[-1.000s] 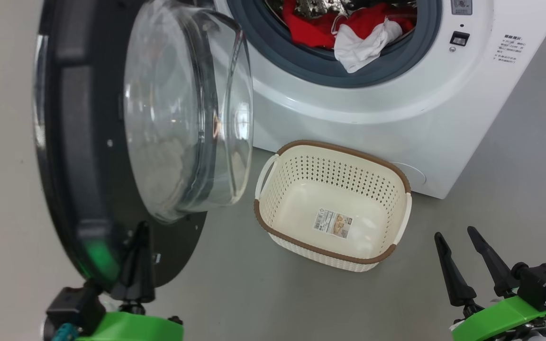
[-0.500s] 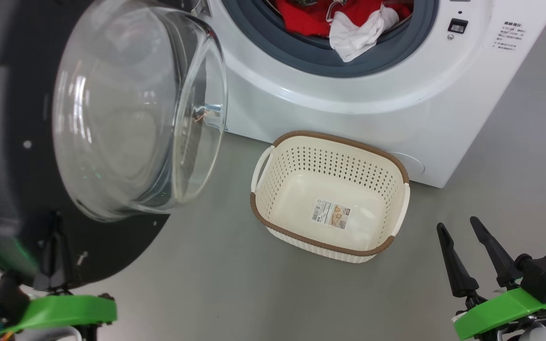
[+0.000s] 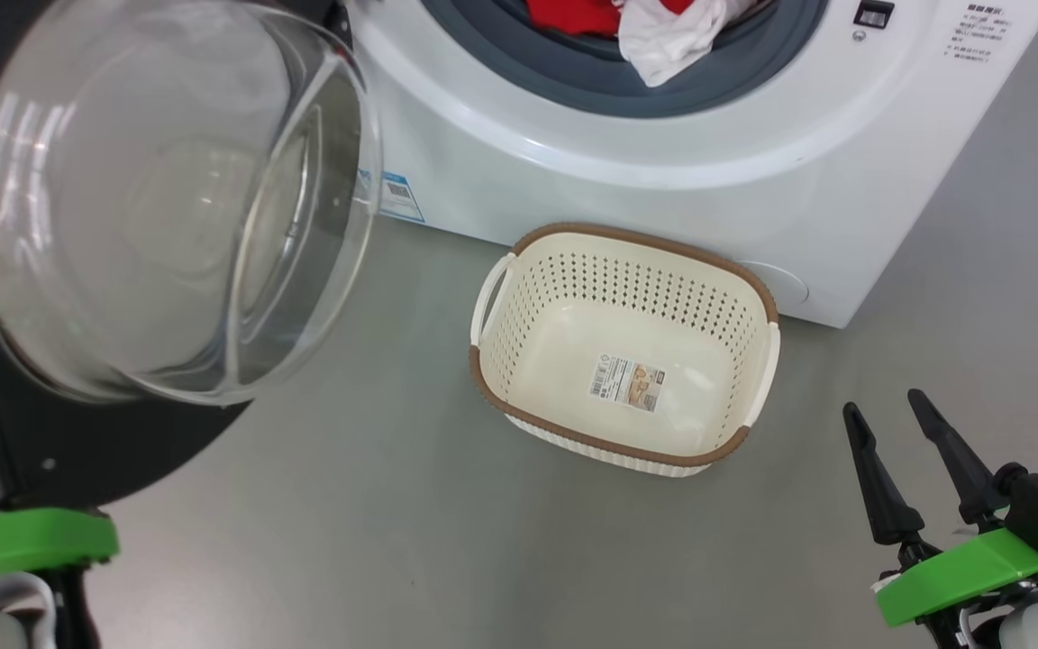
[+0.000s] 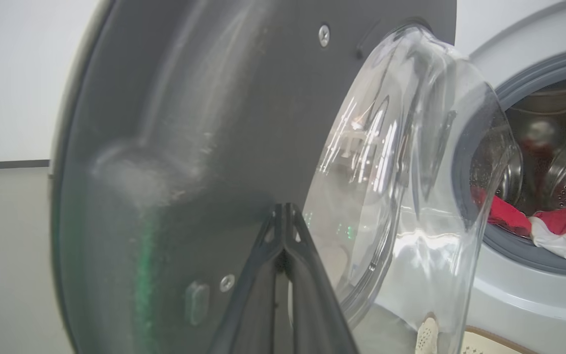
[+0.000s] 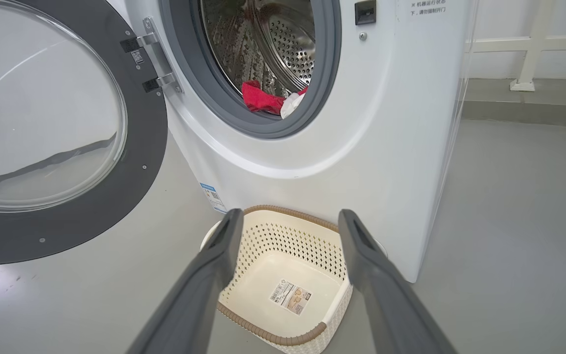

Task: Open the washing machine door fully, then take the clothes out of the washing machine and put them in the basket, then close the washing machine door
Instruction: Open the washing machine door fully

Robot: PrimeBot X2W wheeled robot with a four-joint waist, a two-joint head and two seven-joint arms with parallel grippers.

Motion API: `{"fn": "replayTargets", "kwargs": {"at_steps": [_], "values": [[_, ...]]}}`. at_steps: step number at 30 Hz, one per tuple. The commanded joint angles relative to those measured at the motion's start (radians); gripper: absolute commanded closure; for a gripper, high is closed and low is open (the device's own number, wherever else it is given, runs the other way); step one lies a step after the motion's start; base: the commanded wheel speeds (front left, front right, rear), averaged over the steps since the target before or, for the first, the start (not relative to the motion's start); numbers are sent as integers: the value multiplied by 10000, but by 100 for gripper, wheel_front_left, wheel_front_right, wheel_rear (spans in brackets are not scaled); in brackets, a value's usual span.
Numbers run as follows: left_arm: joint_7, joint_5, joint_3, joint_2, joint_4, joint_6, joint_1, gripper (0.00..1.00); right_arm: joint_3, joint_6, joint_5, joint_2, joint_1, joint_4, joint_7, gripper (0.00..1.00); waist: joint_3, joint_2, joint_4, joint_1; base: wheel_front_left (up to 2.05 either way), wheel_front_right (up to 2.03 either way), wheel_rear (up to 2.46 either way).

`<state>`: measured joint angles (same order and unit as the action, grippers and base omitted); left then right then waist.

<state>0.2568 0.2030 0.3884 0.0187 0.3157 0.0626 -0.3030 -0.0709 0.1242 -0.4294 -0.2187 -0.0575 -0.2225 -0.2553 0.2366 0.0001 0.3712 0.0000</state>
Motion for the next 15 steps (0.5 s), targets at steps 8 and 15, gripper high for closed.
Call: {"fn": "replayTargets", "kwargs": {"at_steps": [8, 15], "values": [[49, -436, 1492, 864, 677, 264, -1189, 100, -190, 65, 119, -307, -379, 310, -65, 0, 391, -1, -162, 0, 0, 0, 0], [49, -673, 2144, 1302, 1585, 424, -1886, 100, -229, 65, 117, -406, -474, 330, -65, 0, 614, -1, -278, 0, 0, 0, 0]]}}
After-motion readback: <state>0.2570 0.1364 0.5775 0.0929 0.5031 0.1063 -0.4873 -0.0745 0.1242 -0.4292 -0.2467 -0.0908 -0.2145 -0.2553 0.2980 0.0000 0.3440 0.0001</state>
